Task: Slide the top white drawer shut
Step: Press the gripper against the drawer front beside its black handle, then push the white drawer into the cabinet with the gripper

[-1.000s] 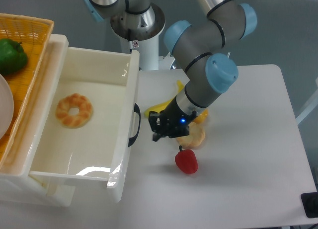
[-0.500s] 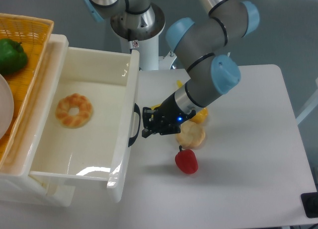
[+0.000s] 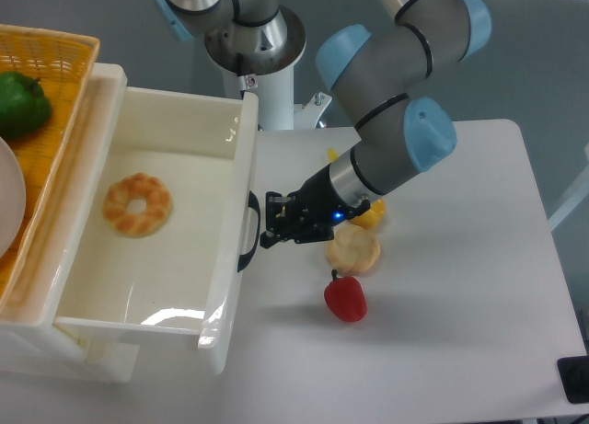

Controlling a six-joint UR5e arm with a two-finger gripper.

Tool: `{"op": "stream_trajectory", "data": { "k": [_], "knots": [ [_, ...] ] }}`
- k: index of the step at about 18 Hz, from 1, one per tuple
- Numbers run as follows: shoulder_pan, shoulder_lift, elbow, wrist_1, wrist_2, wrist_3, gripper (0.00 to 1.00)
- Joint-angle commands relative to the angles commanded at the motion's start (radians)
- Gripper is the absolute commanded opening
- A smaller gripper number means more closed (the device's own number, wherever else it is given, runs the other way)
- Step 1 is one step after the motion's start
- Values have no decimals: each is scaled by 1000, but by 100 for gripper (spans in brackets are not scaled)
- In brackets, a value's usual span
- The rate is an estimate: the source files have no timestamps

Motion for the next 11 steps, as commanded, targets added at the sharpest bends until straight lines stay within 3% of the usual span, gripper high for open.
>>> {"op": "stream_trajectory", "data": {
  "k": [11],
  "knots": [
    [-5, 5, 2, -15, -2, 0, 3]
  ]
}}
